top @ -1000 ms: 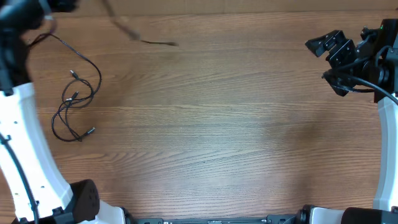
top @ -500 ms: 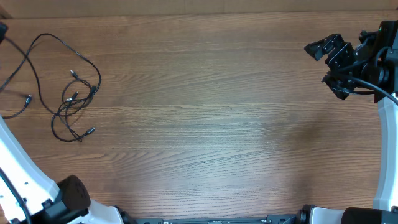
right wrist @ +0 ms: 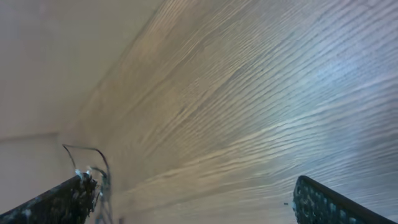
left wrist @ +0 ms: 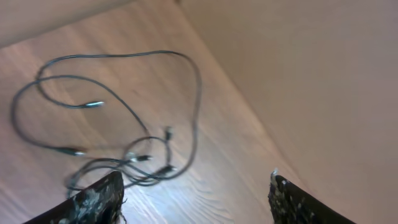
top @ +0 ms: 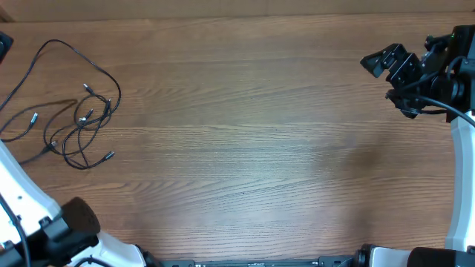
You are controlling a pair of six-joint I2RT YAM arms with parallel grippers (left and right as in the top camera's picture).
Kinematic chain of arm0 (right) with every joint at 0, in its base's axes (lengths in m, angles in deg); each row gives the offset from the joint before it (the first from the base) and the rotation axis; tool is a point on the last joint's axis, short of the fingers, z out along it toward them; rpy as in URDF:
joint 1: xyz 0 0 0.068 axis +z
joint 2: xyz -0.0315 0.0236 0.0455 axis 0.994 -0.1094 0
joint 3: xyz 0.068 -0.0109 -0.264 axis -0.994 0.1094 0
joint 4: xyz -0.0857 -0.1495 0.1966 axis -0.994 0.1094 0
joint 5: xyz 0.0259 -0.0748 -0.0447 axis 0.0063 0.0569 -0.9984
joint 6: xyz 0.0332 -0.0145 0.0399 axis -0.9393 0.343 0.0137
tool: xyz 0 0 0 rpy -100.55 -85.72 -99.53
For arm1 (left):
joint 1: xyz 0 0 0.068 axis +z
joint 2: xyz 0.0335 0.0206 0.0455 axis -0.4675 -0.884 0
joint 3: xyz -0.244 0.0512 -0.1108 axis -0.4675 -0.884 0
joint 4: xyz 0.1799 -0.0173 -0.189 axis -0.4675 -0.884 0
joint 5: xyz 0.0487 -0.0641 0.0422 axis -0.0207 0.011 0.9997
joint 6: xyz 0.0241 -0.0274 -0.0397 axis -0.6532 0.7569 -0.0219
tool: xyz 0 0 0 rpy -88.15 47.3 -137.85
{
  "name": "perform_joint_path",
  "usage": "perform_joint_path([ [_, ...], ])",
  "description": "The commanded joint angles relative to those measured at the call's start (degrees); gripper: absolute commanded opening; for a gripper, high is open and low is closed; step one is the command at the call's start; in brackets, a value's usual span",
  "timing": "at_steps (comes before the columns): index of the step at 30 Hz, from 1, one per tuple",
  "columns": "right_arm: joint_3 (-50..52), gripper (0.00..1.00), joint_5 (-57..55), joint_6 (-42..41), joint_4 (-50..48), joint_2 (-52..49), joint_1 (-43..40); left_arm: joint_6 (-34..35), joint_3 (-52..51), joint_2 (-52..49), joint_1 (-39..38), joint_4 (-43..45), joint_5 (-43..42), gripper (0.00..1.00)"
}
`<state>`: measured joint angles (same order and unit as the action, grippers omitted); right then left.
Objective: Untangle cables
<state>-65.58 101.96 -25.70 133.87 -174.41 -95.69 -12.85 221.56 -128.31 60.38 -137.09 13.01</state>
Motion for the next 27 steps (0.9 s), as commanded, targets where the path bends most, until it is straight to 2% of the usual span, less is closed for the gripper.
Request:
perform_joint_path([
  [1, -1.4, 1.0, 4.1, 11.3, 0.6, 0.7, 0.1, 0.6, 0.6, 7.6, -0.8, -0.2, -8.7, 0.74],
  [7, -1.8, 1.0, 5.6, 23.7, 4.1, 4.7, 2.6, 2.5, 0.6, 13.2, -5.5, -0.9, -13.8, 0.74],
  [8, -2.6, 1.0, 4.0, 25.6, 5.7, 6.4, 3.7, 2.5, 0.6, 14.5, -7.4, -1.0, -13.8, 0.76],
  [9, -3.2, 1.0, 1.6, 25.8, 6.7, 7.6, 4.4, 2.5, 0.6, 15.3, -8.4, -1.3, -13.8, 0.97],
  [10, -3.8, 1.0, -0.5, 25.8, 7.7, 8.5, 5.0, 2.5, 0.6, 15.8, -9.3, -1.8, -13.8, 1.0],
  [14, -7.6, 1.0, -6.9, 28.0, 13.6, 12.1, 7.7, 3.0, 0.6, 16.5, -11.6, -3.5, -13.8, 1.0],
  [21, -13.6, 1.0, -7.6, 28.6, 21.7, 19.1, 9.4, 2.9, 0.6, 16.2, -12.0, -6.3, -13.8, 1.0],
  [27, -14.2, 1.0, -3.6, 21.7, 22.0, 25.8, 9.4, 2.9, 0.6, 16.2, -12.0, -6.3, -13.8, 1.0],
])
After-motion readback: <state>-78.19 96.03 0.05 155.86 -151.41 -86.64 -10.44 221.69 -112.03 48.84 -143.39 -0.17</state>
